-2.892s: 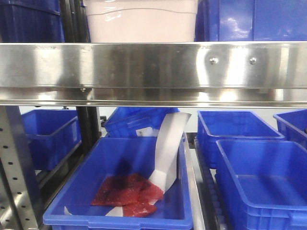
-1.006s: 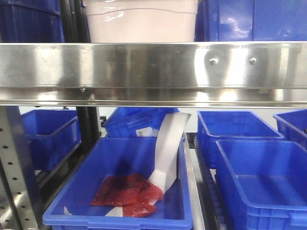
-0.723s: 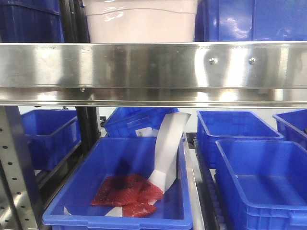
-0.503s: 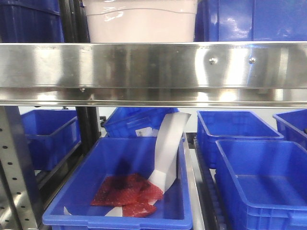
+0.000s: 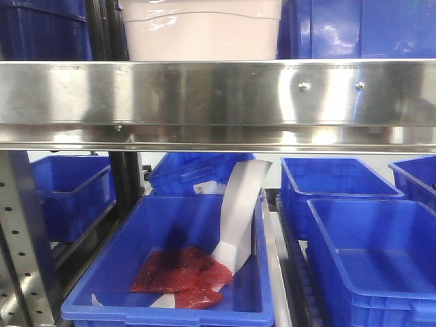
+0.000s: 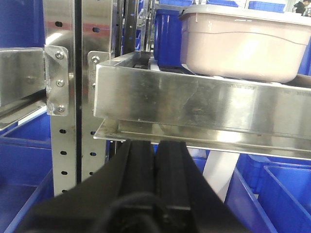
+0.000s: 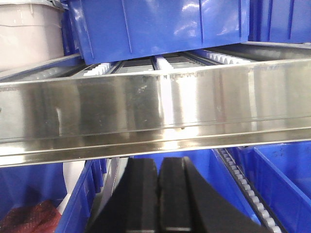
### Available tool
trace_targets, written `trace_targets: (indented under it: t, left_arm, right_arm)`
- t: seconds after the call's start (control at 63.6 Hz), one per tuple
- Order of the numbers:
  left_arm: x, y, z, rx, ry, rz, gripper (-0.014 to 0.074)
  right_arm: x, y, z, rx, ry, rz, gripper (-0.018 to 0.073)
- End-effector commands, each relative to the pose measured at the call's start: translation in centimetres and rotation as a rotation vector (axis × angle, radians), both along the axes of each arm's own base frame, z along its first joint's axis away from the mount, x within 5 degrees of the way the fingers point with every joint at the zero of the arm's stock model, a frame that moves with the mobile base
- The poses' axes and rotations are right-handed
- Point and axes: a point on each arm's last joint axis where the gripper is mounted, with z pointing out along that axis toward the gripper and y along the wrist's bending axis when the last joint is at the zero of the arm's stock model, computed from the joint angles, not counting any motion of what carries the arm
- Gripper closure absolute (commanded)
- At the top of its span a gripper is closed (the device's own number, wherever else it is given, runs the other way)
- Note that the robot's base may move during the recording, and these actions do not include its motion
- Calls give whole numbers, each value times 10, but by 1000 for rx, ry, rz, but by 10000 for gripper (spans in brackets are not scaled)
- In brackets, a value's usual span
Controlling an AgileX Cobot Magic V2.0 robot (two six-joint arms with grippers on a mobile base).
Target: Grab white bin and place on right shelf
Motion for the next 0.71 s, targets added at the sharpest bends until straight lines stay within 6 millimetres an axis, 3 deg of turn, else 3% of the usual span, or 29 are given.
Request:
trace_targets:
  t: [0.0,0.692]
  left_arm:
    - [0,0,1,-15,-64,-2,713]
    - [0,0,1,-15,-64,-2,713]
  right_arm:
    - [-1,0,11,-28,-107,-6,496]
    - [-2,0,13,-100,-126,-8,496]
